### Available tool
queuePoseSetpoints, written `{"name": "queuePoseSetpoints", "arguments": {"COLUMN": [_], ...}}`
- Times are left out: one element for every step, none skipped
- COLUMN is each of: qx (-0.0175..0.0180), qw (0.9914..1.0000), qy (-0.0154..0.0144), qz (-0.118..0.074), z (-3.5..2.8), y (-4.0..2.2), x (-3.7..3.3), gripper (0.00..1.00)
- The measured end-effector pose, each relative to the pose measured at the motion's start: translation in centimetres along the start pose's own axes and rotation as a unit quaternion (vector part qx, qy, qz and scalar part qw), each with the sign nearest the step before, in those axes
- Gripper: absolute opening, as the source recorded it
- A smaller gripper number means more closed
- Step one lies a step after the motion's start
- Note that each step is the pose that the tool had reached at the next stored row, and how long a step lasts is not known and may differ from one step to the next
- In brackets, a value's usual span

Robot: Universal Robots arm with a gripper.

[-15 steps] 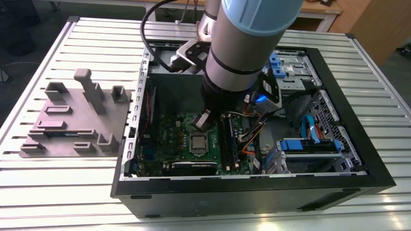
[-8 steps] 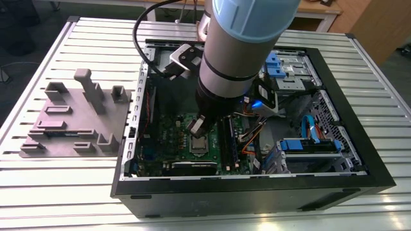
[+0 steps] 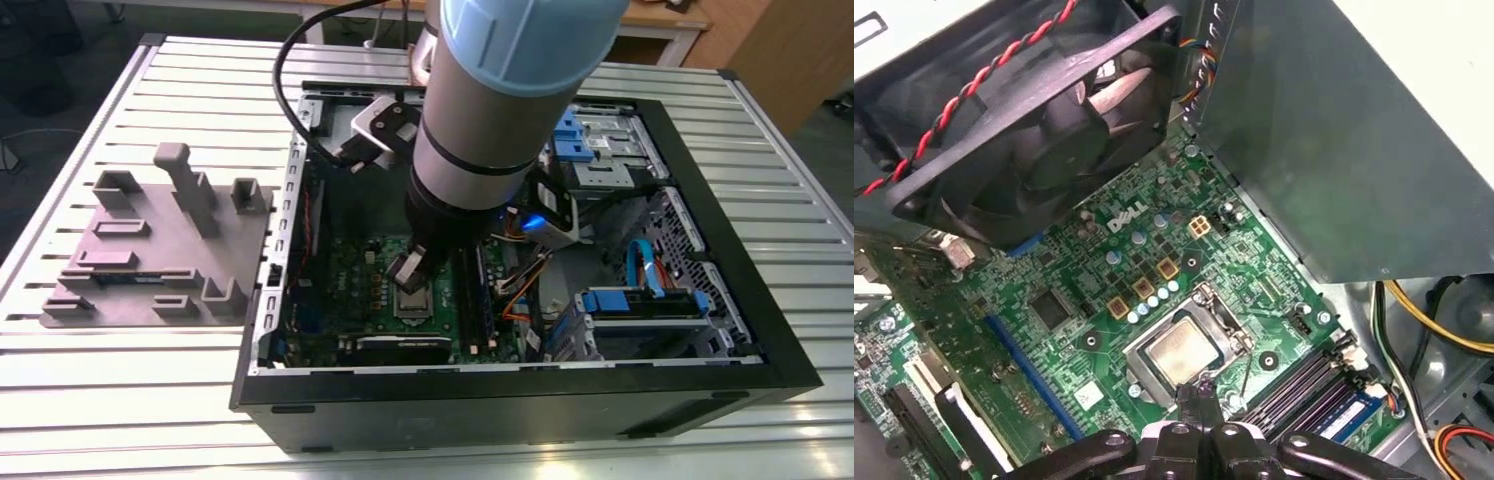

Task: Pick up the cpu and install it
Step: 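Close the cpu cover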

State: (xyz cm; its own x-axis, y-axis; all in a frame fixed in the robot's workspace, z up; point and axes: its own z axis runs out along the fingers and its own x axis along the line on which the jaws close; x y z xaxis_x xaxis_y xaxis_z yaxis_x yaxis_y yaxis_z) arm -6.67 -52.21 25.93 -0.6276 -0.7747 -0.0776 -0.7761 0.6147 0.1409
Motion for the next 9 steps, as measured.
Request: {"name": "queuePoseSetpoints", "arguments": {"qx": [0.0000,0.0000,0.0000,0.0000,0.0000,0.0000,0.0000,0.0000,0.0000], "qw": [1.00000,1.00000,1.00000,1.00000,1.00000,1.00000,1.00000,1.00000,1.00000], "qy": [0.0001,0.0001,0.0000,0.0000,0.0000,0.0000,0.0000,0.0000,0.0000], "qz": [0.000,0.000,0.000,0.000,0.000,0.000,0.000,0.000,0.000], "z": [-0.01,-0.01,-0.01,-0.01,-0.01,-0.01,-0.01,-0.01,-0.01], "y": [-0.07,-0.12,-0.16,-0.18,-0.20,-0.21,-0.22,-0.23,-0.23], "x": [0.08,0.16,0.22,0.25,0.27,0.28,0.29,0.30,0.31], "gripper": [0.10,0.10,0.10,0.10,0.10,0.10,0.10,0.10,0.10]}}
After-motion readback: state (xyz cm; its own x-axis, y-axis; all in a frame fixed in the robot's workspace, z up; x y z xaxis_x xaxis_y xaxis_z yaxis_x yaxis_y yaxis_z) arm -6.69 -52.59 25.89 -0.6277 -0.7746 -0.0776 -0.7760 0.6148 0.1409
